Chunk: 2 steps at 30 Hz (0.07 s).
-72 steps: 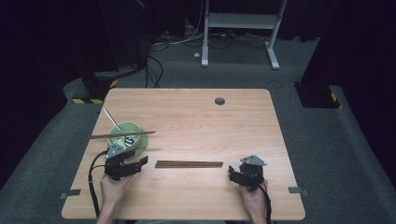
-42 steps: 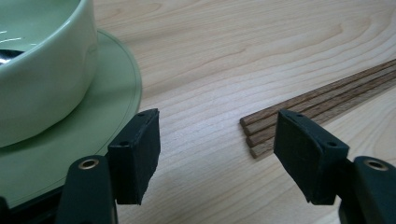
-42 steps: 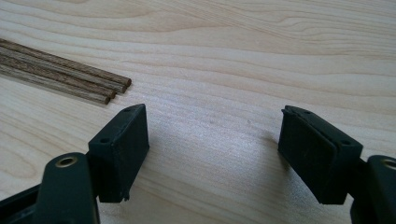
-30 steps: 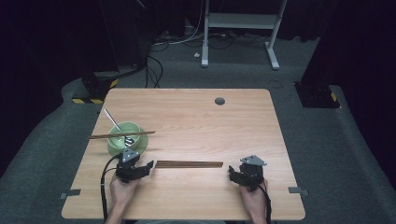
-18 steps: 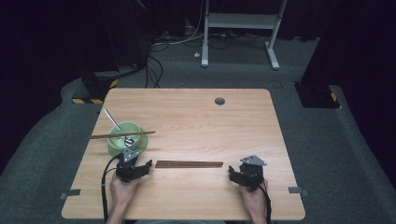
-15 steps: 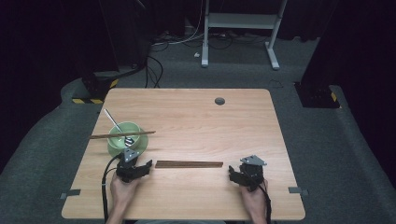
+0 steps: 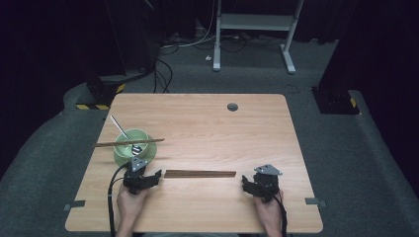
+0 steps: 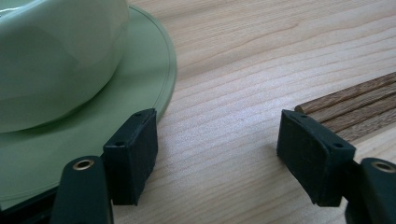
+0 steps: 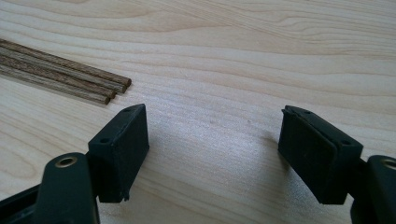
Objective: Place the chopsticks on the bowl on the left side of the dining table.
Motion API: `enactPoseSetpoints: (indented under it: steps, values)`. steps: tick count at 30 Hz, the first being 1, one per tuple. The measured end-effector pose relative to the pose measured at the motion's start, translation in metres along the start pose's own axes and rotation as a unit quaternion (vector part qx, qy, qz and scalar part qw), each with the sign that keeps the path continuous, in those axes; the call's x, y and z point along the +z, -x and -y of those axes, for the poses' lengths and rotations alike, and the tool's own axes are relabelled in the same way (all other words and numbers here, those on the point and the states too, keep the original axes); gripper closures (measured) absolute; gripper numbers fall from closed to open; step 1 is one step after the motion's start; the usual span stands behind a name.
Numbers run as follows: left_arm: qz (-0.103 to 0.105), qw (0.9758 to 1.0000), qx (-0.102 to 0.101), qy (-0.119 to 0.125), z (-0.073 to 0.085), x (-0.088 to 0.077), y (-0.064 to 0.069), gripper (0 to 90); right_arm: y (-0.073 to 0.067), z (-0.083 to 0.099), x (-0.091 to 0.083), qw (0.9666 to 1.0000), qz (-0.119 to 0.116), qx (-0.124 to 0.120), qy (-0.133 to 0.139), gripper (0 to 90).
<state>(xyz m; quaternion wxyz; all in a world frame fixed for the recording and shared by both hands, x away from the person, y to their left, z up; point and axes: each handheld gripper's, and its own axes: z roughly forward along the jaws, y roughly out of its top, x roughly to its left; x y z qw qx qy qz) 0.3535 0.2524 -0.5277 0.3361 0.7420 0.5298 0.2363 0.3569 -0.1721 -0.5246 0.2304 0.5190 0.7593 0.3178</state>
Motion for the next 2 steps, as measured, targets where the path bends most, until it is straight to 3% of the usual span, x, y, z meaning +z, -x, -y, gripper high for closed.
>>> enactPoseSetpoints:
  steps: [2]
  values:
    - [0.001, 1.0000, -0.001, 0.001, 0.0001, -0.0002, -0.0005, 28.9, -0.0001, 0.0000, 0.0000, 1.0000, 0.000, 0.001, 0.000, 23.7]
